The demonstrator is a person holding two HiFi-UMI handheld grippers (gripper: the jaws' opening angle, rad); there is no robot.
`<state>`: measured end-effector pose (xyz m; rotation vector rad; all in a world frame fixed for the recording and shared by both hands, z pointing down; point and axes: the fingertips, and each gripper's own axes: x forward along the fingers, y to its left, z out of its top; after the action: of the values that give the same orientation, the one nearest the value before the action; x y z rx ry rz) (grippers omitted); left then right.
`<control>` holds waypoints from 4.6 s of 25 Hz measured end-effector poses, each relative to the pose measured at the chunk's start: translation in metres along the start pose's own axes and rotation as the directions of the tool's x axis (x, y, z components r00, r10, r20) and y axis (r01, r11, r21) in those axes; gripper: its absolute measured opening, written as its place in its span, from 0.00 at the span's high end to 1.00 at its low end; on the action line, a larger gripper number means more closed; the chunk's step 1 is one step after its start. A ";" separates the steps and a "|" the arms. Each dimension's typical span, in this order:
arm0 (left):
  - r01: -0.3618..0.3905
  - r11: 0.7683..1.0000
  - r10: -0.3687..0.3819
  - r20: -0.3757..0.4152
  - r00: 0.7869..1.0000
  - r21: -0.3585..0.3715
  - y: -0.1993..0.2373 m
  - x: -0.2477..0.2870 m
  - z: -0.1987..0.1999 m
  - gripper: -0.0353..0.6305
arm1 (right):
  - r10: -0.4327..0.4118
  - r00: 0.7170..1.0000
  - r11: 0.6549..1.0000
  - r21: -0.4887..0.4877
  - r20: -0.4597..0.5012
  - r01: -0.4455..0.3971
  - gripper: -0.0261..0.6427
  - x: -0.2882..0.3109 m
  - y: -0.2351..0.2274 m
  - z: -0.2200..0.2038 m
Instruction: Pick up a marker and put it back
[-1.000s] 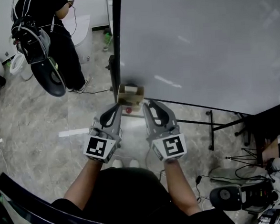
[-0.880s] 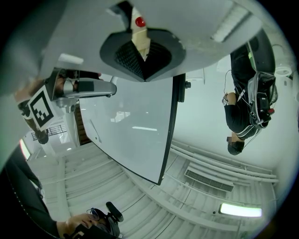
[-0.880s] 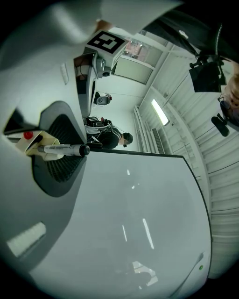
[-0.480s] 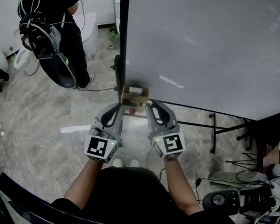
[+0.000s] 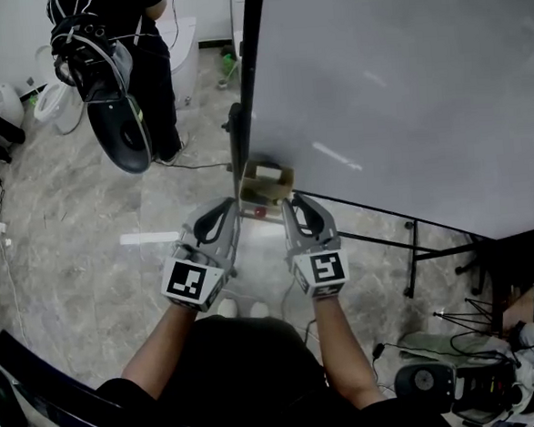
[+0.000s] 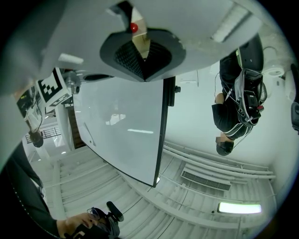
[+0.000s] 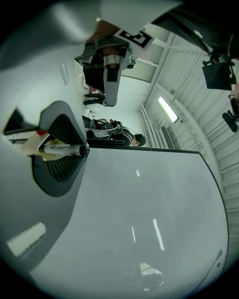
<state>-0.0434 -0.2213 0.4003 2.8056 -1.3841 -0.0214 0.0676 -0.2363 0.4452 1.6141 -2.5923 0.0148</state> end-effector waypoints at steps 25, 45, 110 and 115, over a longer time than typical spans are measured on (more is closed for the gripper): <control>-0.071 0.997 0.071 -0.012 0.997 0.021 0.016 -0.009 -0.002 0.94 | 0.033 0.999 0.999 0.039 -0.041 -0.032 0.84 0.024 -0.002 -0.034; -0.050 0.998 0.050 -0.007 0.999 0.031 0.013 -0.010 -0.002 0.94 | -0.006 0.998 0.998 0.067 -0.060 0.010 0.84 0.011 -0.005 -0.054; 0.136 0.991 -0.137 0.047 0.990 0.013 -0.066 -0.055 0.020 0.94 | -0.028 0.992 0.999 0.048 0.127 0.022 0.95 -0.120 0.053 0.059; 0.133 0.991 -0.133 0.042 0.990 0.007 -0.062 -0.056 0.018 0.94 | -0.028 0.990 0.998 0.053 0.137 0.021 0.95 -0.117 0.055 0.063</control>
<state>-0.0289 -0.1391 0.3813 2.9127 -1.2026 -0.0800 0.0651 -0.1102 0.3752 1.7223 -2.6940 -0.0330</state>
